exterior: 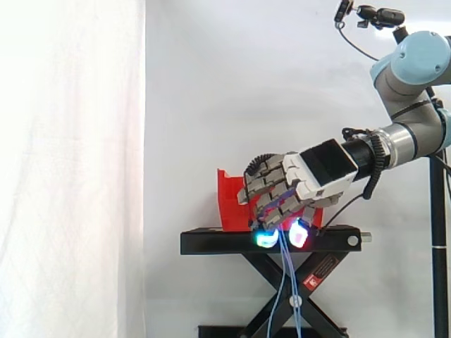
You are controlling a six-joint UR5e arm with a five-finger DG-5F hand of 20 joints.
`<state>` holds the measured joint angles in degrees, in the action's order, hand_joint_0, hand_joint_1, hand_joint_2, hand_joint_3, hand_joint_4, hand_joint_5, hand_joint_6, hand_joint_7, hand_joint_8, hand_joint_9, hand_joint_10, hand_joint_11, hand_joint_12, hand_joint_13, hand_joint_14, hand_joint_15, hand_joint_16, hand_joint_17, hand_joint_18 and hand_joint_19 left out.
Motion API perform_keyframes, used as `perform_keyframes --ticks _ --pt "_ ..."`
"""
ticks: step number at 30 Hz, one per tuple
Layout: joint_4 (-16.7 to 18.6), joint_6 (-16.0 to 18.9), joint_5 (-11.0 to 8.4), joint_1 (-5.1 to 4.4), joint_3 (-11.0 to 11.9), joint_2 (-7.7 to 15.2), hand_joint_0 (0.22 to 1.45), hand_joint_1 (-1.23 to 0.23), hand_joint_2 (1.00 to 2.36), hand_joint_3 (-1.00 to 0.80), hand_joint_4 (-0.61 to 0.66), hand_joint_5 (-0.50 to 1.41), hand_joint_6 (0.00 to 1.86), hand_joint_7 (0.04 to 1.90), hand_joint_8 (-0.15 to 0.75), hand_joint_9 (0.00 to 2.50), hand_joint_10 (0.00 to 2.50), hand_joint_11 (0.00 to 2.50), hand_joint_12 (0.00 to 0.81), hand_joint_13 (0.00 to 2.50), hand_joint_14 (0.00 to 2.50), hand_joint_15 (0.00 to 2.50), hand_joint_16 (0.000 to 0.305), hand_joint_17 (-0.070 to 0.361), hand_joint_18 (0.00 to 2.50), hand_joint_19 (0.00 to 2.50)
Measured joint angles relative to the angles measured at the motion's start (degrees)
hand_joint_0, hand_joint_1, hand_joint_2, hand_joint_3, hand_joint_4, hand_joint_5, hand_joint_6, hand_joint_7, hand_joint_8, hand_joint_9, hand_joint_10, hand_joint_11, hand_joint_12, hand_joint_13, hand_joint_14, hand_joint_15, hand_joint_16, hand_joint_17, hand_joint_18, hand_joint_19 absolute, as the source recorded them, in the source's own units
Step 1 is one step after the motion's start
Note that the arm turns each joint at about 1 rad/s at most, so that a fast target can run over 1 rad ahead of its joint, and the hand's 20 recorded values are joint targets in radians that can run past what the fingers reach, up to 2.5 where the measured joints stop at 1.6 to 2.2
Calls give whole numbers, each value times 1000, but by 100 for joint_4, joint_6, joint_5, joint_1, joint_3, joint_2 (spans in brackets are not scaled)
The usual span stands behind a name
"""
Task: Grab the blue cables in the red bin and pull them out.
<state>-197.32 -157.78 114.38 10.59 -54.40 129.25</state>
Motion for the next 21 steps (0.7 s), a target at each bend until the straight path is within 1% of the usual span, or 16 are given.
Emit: perform_keyframes --ticks 7,10,12,17,21 --pt "210 94 5 -2 -178 0 846 -1006 1000 -1000 100 830 11 695 241 868 22 622 332 623 15 359 45 102 531 450" --pt "257 131 5 1 -209 0 845 -1005 1000 -1000 107 828 12 693 240 867 22 623 334 624 14 355 45 102 531 441" --pt "267 160 5 6 -203 -2 844 -1005 1000 -1000 107 828 12 693 240 867 22 623 334 624 14 358 45 102 532 449" --pt "259 349 5 19 -58 -4 844 -1004 1000 -1000 98 830 12 691 243 869 21 615 335 624 16 354 45 102 533 446" --pt "256 396 5 21 -25 -4 844 -1003 1000 -1000 106 832 13 693 240 869 22 617 334 626 14 354 45 102 533 450"
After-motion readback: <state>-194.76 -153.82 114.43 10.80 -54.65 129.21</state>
